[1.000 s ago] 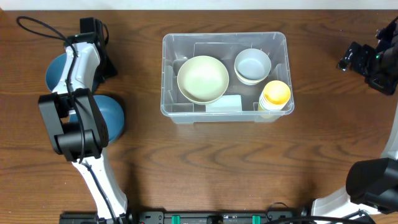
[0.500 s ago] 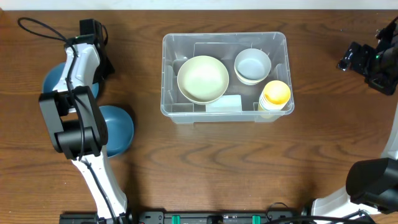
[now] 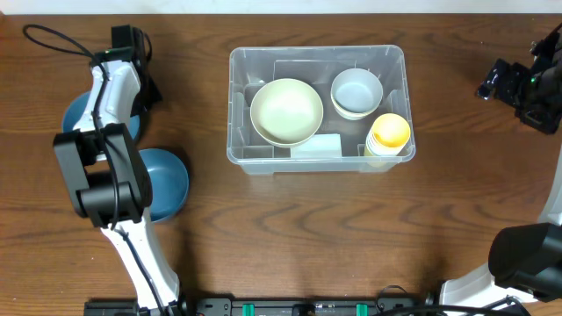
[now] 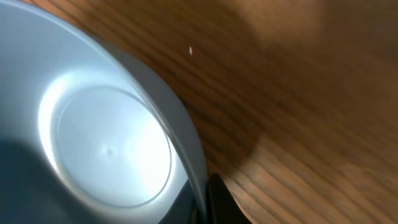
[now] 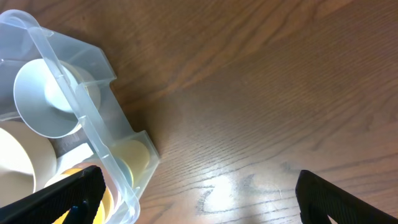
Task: Pack container
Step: 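Move the left gripper back and grasp the rim of a blue bowl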
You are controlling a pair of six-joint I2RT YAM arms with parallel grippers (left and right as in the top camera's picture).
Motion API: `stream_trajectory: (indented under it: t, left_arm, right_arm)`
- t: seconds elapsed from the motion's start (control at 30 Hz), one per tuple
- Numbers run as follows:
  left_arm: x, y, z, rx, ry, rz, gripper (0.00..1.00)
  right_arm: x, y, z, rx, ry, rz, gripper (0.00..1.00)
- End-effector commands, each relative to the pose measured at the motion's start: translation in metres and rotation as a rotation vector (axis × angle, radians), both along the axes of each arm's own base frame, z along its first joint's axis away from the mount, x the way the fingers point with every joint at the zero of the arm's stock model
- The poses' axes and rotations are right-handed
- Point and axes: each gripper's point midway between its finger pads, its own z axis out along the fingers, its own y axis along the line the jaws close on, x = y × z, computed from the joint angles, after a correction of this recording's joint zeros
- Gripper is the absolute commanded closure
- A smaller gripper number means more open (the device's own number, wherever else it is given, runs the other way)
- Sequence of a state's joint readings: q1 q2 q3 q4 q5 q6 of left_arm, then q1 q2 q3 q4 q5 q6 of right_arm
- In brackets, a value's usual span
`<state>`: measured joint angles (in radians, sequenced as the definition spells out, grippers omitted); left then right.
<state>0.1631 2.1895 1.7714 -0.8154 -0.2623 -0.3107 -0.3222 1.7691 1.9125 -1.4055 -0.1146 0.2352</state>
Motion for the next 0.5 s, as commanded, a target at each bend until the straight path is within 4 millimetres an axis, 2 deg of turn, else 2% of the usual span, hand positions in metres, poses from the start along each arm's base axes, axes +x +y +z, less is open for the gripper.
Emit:
stream_trajectory:
  t: [0.0,0.17,0.23,0.33,0.47]
  left_arm:
    - [0.006,0.005,0.071,0.033,-0.156,0.012,0.94]
    - [0.005,-0.009,0.134,-0.018,-0.309,-0.02,0.94]
    - [0.004,-0.025,0.159,-0.075,-0.377,-0.059,0.94]
    - [0.0,-0.061,0.193,-0.184,-0.463,-0.15,0.94]
    - [-0.01,-0.12,0.23,-0.255,-0.528,-0.325,0.95]
  right_arm:
    - [0.002,-0.001,0.004,-0.009,-0.012,-0.003,0.01]
    - [0.002,-0.001,0.004,-0.009,-0.011,-0.003,0.01]
    - [0.002,-0.001,0.004,-0.009,-0.012,-0.003,0.01]
    - [0.002,-0.001,0.004,-0.009,-0.011,-0.003,0.01]
    - [0.002,-0.001,0.004,-0.009,-0.012,-0.003,0.01]
